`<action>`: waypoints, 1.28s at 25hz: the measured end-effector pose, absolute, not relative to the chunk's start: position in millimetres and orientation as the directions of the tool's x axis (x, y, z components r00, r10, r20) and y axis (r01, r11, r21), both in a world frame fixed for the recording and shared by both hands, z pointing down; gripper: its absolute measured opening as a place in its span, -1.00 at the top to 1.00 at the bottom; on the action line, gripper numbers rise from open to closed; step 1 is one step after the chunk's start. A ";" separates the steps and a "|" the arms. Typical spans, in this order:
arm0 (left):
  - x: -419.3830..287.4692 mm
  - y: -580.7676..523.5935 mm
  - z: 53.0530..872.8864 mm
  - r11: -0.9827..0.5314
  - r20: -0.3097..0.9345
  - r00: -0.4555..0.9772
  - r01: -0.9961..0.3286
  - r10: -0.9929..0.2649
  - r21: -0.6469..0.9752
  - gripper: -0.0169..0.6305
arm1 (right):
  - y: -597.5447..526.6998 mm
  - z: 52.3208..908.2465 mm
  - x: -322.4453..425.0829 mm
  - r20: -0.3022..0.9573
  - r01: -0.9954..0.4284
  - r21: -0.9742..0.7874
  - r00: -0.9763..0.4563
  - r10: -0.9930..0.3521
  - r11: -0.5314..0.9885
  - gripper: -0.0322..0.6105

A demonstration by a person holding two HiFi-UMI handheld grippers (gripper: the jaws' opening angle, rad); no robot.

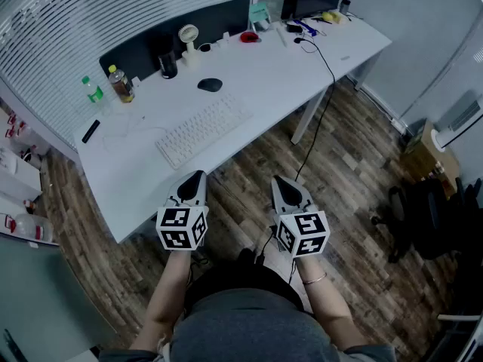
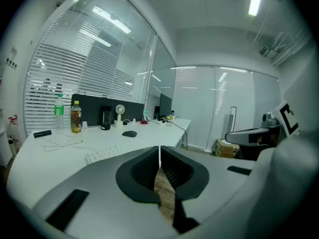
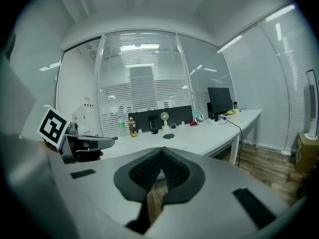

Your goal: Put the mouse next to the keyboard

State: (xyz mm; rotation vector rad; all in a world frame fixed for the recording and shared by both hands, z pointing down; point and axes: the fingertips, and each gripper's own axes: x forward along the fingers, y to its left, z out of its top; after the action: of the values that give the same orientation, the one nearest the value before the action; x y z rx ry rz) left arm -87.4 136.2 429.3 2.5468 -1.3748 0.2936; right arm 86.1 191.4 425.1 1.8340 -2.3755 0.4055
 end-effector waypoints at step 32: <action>-74.5 63.9 441.6 -0.475 0.317 0.475 -0.876 -0.821 0.081 0.86 | 92.4 435.0 108.9 0.263 -0.924 -0.204 -0.371 -0.891 0.325 0.42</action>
State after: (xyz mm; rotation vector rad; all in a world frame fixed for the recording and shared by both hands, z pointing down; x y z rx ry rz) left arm -74.5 63.9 441.6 2.4901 -1.4601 0.3448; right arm 108.9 92.4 435.0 1.6992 -2.4716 0.4886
